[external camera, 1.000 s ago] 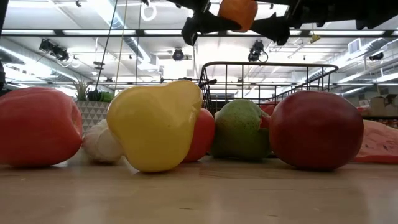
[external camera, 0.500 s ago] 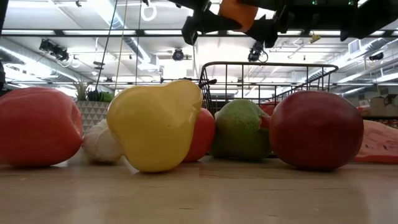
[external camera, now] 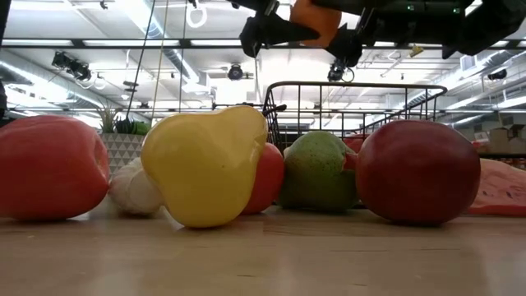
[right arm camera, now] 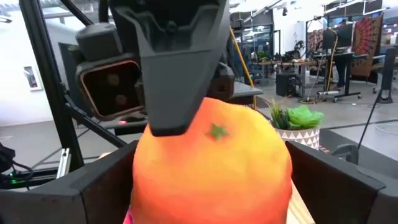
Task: Build produce basket
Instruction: Put the orange into the brown wire basket
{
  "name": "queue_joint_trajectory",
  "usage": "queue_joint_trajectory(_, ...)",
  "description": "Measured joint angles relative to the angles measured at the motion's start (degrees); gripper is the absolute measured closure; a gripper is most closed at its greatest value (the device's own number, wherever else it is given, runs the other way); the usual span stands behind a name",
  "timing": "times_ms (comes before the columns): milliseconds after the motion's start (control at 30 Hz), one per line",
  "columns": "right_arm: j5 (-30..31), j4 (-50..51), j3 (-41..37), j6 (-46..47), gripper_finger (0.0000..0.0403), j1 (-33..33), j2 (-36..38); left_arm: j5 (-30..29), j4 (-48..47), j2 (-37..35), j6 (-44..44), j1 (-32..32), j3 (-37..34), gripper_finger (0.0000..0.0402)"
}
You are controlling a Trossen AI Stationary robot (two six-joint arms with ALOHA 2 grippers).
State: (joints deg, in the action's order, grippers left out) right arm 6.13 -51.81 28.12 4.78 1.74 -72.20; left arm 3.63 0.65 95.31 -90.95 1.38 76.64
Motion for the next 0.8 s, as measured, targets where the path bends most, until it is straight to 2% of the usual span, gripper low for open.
queue_joint_trajectory(333,0.3,-0.3,0.0,0.2,0.0066,-0.5,0.1,-0.9,1.1,0.0,0.3,0.0,0.0,0.0037)
queue_joint_trajectory(567,0.3,0.7,0.1,-0.7,0.0069,-0.5,0.5,-1.1,1.1,0.0,2.4,0.0,0.0,0.0037)
queue_joint_trajectory(800,3.4,12.6,0.0,-6.5,0.0069,-0.5,8.2,-5.5,1.5,0.0,11.7,-0.8,0.0,0.0031)
